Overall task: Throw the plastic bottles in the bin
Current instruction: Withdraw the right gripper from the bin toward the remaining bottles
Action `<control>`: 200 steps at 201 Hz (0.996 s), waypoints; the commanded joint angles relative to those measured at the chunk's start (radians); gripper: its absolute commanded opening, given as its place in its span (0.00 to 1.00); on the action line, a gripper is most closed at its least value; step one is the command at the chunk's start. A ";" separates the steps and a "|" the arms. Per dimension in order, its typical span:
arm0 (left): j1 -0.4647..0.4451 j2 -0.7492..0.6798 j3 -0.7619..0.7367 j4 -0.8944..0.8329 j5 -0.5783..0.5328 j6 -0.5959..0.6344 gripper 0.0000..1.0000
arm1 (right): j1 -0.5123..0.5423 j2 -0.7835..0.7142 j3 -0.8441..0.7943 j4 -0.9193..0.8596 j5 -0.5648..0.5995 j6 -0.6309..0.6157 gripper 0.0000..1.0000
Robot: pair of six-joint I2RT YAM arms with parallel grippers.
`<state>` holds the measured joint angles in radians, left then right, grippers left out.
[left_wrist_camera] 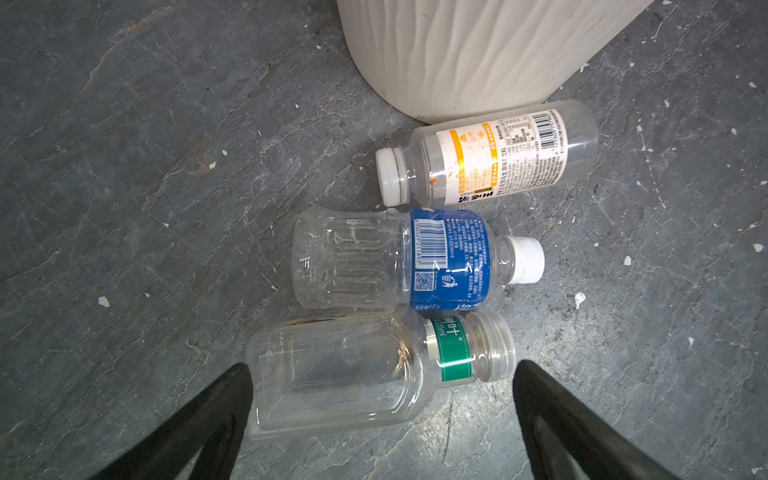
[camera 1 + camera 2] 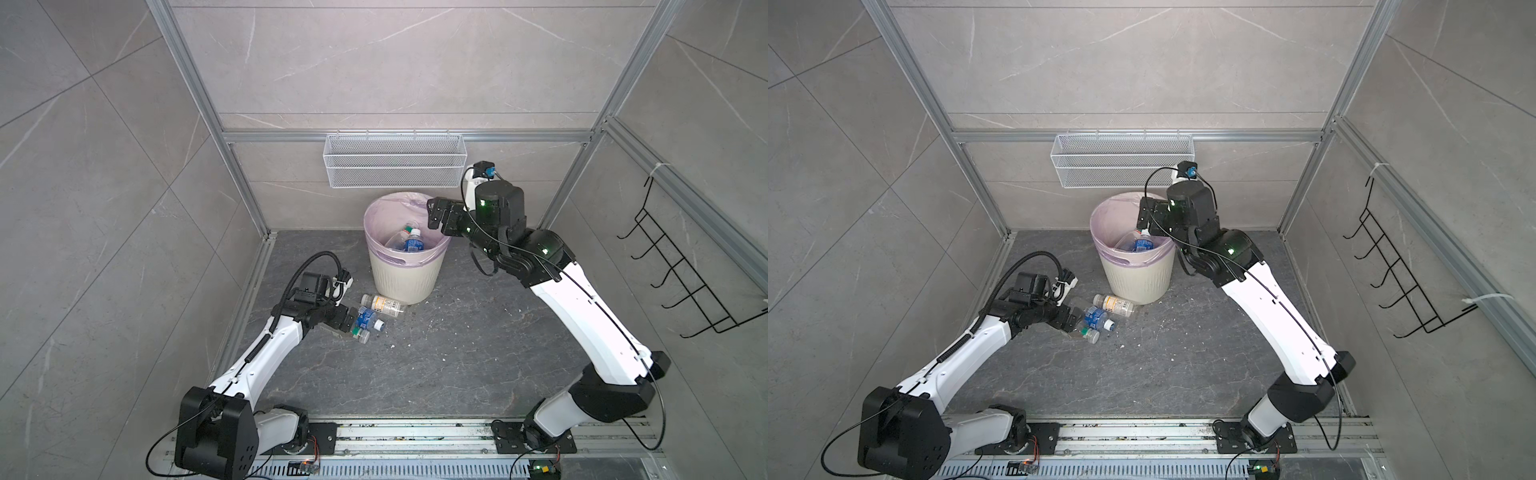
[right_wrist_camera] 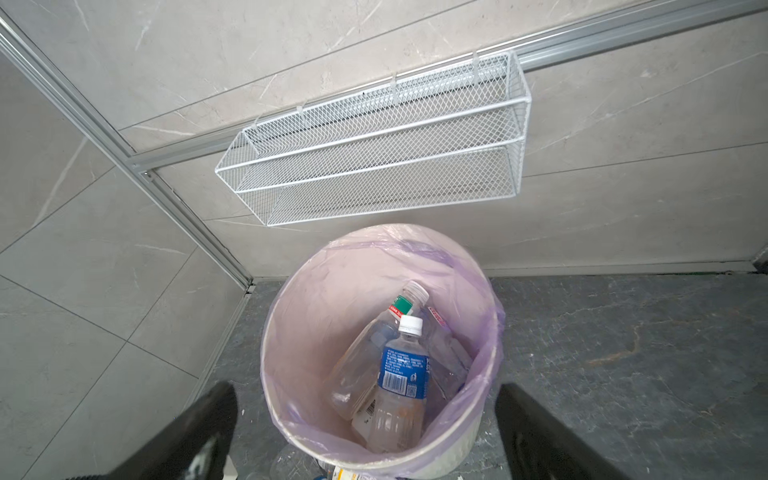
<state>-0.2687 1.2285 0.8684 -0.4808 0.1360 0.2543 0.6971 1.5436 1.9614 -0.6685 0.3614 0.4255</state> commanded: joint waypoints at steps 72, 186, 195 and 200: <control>0.039 -0.012 -0.002 0.007 -0.045 0.033 1.00 | 0.057 -0.240 -0.453 0.091 0.000 -0.021 0.99; 0.246 -0.009 -0.071 0.073 0.011 0.042 1.00 | 0.243 -0.305 -0.675 0.099 0.077 0.013 0.99; 0.263 -0.002 -0.071 0.074 0.018 0.041 1.00 | 0.255 -0.303 -0.689 0.099 0.079 0.021 0.99; 0.272 0.002 -0.069 0.074 0.025 0.041 1.00 | 0.263 -0.303 -0.697 0.100 0.081 0.026 0.99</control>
<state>-0.0338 1.2285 0.7975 -0.4442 0.1188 0.2745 0.9298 1.2533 1.2987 -0.5831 0.4110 0.4263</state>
